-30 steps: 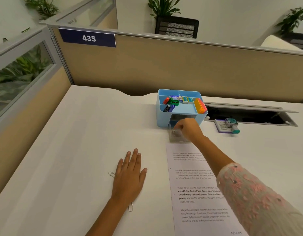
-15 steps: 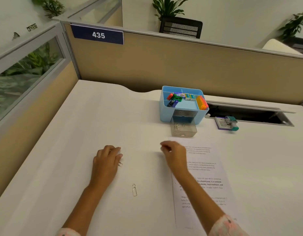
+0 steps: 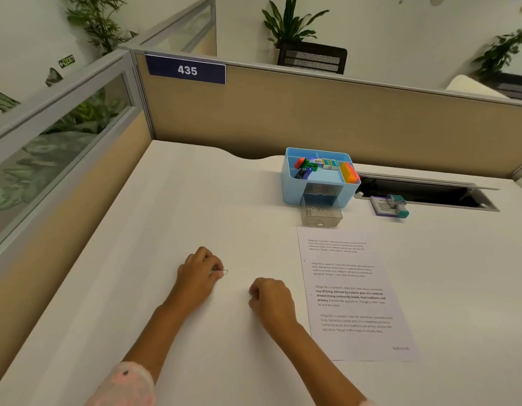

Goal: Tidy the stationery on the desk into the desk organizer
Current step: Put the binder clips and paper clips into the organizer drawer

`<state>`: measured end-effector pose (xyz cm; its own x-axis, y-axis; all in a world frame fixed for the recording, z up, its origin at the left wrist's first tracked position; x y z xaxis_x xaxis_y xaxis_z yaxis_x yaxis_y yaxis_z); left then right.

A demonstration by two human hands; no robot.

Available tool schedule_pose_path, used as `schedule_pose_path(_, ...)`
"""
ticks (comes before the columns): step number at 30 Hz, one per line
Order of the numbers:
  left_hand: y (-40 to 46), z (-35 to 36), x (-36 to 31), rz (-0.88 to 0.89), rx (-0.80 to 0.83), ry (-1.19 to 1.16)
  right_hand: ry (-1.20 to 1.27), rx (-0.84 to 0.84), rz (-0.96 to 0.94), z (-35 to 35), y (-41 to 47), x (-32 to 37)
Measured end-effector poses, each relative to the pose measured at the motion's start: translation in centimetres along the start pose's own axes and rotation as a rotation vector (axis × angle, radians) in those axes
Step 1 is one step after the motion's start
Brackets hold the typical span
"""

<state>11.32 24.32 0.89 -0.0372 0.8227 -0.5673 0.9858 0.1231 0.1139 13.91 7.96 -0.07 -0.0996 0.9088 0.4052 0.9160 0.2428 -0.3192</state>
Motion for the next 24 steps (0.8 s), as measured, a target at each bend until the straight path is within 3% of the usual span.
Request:
schedule_pose_path(8, -1.2, 0.3, -0.6, 0.003, -0.001, -0.078, 0.117, -0.063, 0.003, -1.6, -1.2, -1.2)
schedule_pose_path(12, -1.3, -0.1, -0.5, -0.011, -0.055, -0.127, 0.007, 0.000, 0.044, -1.6, -1.5, -2.9)
schedule_pose_path(18, -1.8, -0.1, -1.4, -0.018, -0.109, -0.138, -0.107, -0.072, -0.045, -2.6, -2.7, -3.0)
schedule_pose_path(24, -3.1, 1.0, -1.1, -0.122, -0.114, -0.234, -0.092, -0.024, -0.011, -1.9, -3.0, -4.5)
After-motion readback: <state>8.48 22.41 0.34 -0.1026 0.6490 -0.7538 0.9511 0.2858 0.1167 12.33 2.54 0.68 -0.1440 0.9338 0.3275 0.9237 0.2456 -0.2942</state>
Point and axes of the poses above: each hand's wrist, its own y-axis towards the middle knuckle, its own z-axis out of the palm, x = y × z, the point moved 9 cm from there along y, towards the middle knuckle, and after that the axes turned 10 degrees about z, right-handed, at the moved point
